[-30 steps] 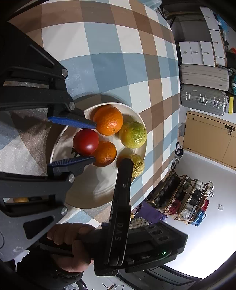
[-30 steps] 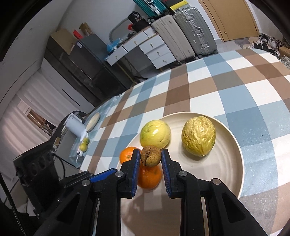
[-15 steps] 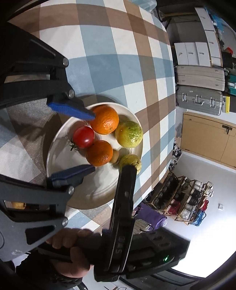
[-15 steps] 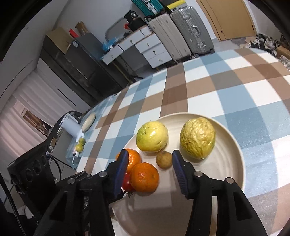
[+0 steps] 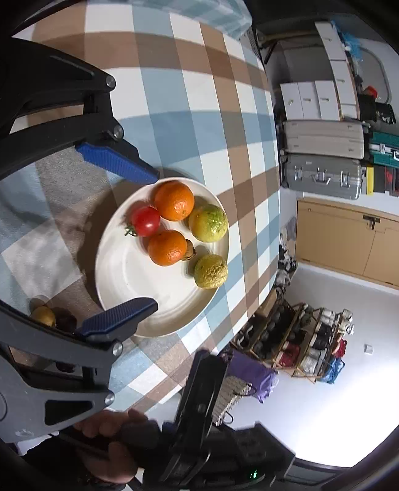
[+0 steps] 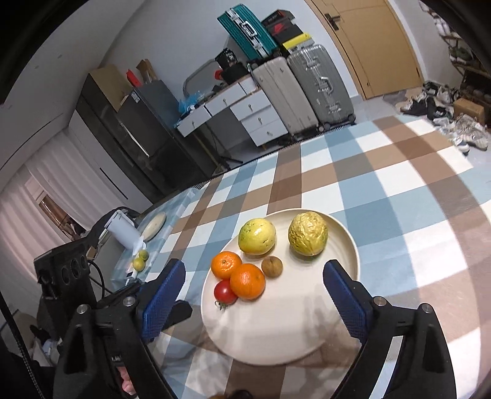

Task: Organize fruits
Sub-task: 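Move both grippers back toward the remaining plums, kiwi and tomato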

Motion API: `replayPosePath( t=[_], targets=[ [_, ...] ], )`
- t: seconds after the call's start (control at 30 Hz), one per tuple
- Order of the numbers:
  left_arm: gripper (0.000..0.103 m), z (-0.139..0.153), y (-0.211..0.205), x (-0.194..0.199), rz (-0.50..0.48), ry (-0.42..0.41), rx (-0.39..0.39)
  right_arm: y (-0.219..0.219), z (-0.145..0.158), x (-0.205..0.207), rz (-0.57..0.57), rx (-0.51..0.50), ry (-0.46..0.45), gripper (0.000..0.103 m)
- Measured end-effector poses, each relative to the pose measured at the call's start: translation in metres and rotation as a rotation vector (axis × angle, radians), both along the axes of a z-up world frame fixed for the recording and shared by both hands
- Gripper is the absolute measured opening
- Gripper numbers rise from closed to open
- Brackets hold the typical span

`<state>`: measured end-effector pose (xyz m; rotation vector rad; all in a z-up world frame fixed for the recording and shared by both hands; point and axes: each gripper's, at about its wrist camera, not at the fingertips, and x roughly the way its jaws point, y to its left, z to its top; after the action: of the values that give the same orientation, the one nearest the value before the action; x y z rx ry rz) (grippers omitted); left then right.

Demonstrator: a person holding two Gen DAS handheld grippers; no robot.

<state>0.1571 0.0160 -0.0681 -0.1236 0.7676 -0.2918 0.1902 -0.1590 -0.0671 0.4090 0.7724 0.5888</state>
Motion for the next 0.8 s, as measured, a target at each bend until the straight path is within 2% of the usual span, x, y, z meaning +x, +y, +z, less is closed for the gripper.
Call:
replayPosePath(
  t=[0.1,0.27,0.57,0.63,0.7,0.8],
  targets=[
    [0.08,0.008,-0.003,-0.012,0.015,-0.019,0.02,-0.002,0.01,-0.016,-0.014,-0.032,-0.034,0.1],
    [0.082,0.023,-0.007,-0.031,0.031,-0.042,0.03,-0.008,0.024,-0.043,-0.021,-0.029,-0.085,0.102],
    [0.088,0.049,-0.019,-0.07,0.033,-0.097,0.045,-0.018,0.047,-0.087,-0.044,-0.04,-0.151,0.103],
    [0.092,0.053,-0.021,-0.078,0.034,-0.103,0.044,-0.02,0.05,-0.096,-0.048,-0.042,-0.165,0.103],
    [0.101,0.056,-0.023,-0.089,0.041,-0.118,0.039,-0.021,0.053,-0.105,-0.049,-0.05,-0.181,0.103],
    [0.102,0.06,-0.027,-0.104,0.047,-0.138,0.038,-0.021,0.055,-0.119,-0.045,-0.066,-0.201,0.103]
  ],
)
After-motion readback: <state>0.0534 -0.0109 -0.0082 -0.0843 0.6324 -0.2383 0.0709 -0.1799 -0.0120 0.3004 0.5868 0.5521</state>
